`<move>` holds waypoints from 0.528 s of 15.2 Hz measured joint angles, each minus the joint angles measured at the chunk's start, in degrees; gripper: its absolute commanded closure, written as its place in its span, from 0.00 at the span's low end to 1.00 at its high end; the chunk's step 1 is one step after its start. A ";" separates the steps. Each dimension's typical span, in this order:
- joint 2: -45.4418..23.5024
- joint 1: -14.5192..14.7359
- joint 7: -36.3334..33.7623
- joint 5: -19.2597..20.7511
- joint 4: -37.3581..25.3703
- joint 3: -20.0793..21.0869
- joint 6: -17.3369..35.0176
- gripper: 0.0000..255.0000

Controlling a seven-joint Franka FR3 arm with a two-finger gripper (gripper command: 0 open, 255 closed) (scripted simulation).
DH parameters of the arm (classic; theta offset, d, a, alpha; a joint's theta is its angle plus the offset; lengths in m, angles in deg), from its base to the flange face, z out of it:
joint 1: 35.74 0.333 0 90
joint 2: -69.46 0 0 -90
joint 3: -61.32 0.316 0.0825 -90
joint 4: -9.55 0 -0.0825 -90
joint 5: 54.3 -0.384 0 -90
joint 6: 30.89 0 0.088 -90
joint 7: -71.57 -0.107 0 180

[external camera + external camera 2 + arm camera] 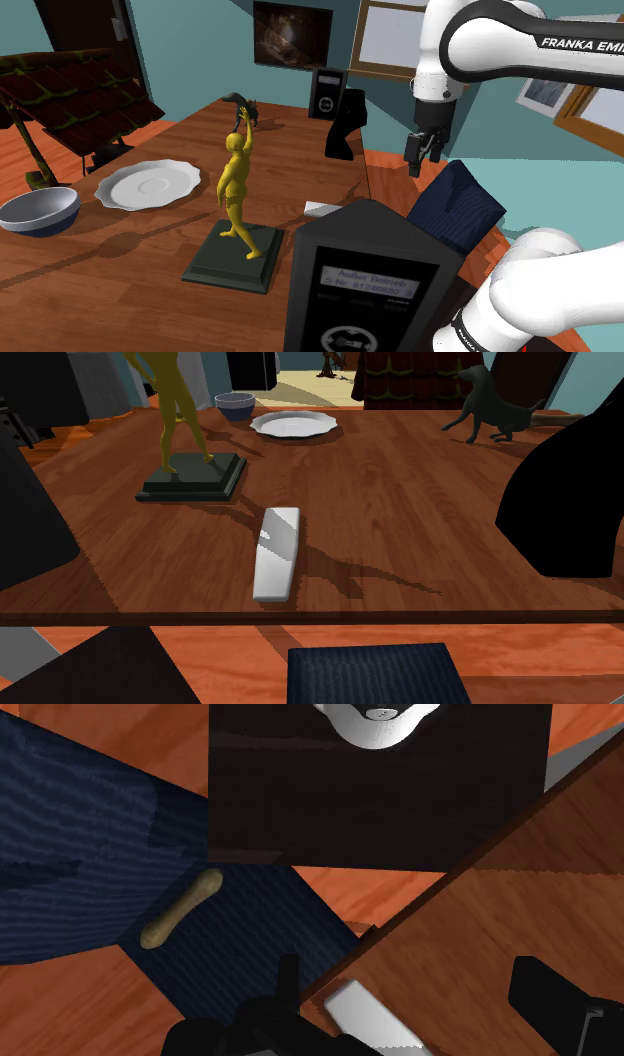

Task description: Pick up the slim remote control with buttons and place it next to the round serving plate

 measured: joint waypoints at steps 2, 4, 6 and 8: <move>-0.37 0.24 0.81 0.15 0.46 -0.33 0.99 0.00; -1.32 1.07 3.58 0.60 2.44 -1.44 4.60 0.00; -4.06 2.08 6.68 0.92 3.41 -2.54 9.09 0.00; -6.30 3.07 10.09 1.24 4.68 -3.76 13.55 0.00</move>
